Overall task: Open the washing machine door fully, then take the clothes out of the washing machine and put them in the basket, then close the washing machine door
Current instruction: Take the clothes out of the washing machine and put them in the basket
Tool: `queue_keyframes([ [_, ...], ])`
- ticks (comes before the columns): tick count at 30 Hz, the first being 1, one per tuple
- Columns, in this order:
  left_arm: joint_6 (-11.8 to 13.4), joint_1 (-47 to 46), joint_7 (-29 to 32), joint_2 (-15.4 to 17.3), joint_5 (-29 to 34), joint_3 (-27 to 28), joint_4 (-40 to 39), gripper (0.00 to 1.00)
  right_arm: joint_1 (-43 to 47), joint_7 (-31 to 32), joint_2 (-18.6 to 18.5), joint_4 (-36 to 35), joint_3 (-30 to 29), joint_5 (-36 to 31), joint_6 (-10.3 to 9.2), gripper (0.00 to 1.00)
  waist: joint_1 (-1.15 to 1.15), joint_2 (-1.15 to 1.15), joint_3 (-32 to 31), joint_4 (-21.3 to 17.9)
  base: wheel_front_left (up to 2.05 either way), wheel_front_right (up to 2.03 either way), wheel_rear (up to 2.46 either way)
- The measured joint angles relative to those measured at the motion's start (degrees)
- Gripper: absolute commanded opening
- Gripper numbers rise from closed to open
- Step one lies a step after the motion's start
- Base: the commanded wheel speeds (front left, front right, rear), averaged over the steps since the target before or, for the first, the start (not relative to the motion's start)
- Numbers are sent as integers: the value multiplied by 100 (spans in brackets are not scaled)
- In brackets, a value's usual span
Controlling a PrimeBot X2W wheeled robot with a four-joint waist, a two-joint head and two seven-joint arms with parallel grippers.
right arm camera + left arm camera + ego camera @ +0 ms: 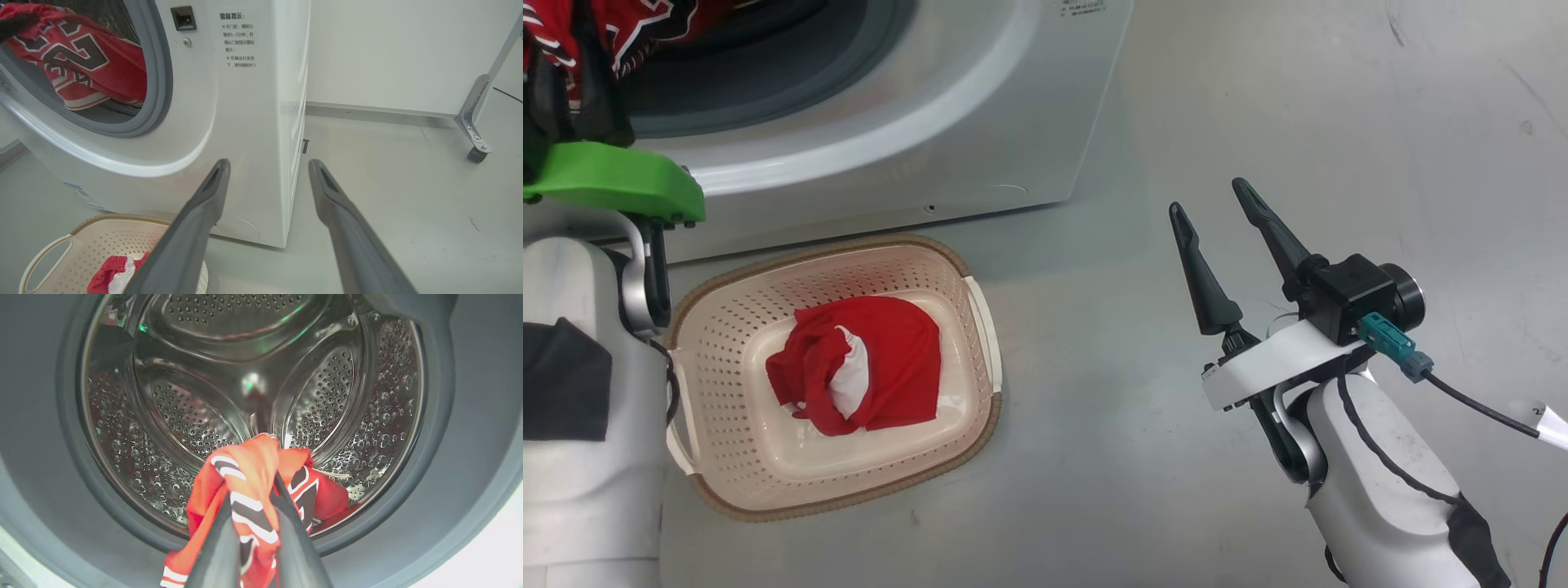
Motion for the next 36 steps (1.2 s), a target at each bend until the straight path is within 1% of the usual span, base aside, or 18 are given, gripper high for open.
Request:
queue_keyframes([
  [1, 0, 0, 0, 0, 0, 0, 0, 0, 0, 0, 0, 0, 0, 0, 0, 100, 0, 0, 0, 0, 0, 0, 0],
  [8, 0, 443, -25, -104, 2, -27, -675, 0, 210, 0, -1, 99, -73, -2, 33, 100, 0, 0, -397, 156, 0, 0, 0],
  [10, 1, 583, -27, -109, 11, -19, -869, 0, 254, 0, -1, 132, -78, -2, 73, 100, 0, 0, -507, 187, 0, 0, 0],
  [14, 2, 844, -27, -124, 63, -26, -1269, 0, 380, 0, -1, 159, -121, -3, 74, 100, 0, 0, -727, 232, 0, 0, 0],
  [18, 19, 1077, -30, -135, 138, -31, -1693, 0, 532, 0, 0, 218, -147, -53, 122, 100, 0, 0, -942, 268, 0, 0, 0],
  [28, 56, 1494, -55, -141, 281, -45, -2875, 0, 864, 0, 1, 304, -213, -58, 143, 100, 0, 0, -1459, 334, 0, 0, 0],
  [30, 59, 1591, -55, -141, 319, -45, -3076, 0, 925, 0, 2, 321, -216, -58, 174, 100, 0, 0, -1553, 344, 0, 0, 0],
  [36, 62, 1923, -55, -141, 390, -45, -3591, 0, 1064, 0, 2, 336, -218, -58, 183, 100, 0, 0, -1804, 356, 0, 0, 0],
])
